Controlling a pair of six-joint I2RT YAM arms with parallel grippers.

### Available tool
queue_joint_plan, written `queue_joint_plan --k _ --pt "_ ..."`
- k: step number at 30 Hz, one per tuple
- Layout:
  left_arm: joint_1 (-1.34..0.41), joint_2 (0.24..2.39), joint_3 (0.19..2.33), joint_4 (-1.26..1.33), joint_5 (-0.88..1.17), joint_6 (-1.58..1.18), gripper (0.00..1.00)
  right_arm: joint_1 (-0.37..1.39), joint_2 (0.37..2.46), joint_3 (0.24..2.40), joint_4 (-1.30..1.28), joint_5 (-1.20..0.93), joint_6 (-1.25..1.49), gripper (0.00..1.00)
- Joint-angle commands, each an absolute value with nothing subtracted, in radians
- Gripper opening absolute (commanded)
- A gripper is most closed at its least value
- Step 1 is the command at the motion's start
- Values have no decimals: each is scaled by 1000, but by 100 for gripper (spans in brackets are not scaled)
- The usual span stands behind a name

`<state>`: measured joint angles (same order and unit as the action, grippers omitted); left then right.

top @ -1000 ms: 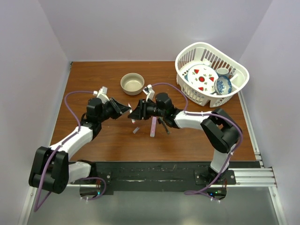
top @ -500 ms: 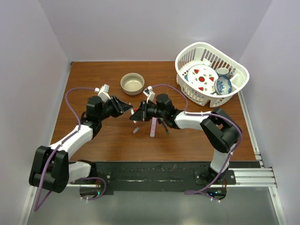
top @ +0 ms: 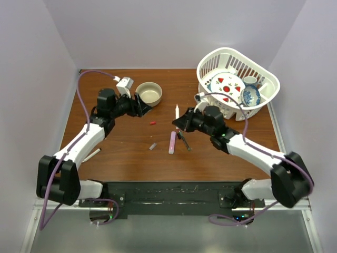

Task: Insert the pens into the pen caps

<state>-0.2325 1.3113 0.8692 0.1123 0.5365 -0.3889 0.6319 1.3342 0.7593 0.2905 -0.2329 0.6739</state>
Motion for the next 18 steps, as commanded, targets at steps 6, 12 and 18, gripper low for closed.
queue_joint_plan --k 6,12,18 --pt "-299 1514 1208 -253 272 131 63 626 951 684 72 -8 532 0" --pt "-373 1686 1374 -472 248 395 66 624 789 672 11 24 514 0" --pt "-442 1825 1438 -564 249 555 63 624 668 660 -61 113 471 0"
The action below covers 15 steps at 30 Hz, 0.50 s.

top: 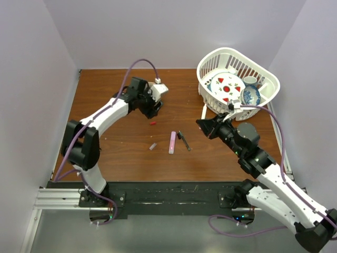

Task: Insert the pens into the pen caps

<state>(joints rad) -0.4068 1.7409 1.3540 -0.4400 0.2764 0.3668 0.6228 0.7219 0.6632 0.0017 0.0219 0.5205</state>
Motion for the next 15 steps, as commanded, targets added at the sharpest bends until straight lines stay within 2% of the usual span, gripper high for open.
queue_joint_plan --k 1,3,8,15 --pt "-443 1882 1460 -607 232 558 61 624 654 661 -86 118 462 0" --pt "-445 1925 1492 -627 203 569 56 624 625 667 -104 136 454 0" --pt "-451 2009 1551 -635 238 560 51 626 601 681 -133 153 445 0" --pt "-465 2068 1565 -657 190 571 49 624 621 698 -140 155 442 0"
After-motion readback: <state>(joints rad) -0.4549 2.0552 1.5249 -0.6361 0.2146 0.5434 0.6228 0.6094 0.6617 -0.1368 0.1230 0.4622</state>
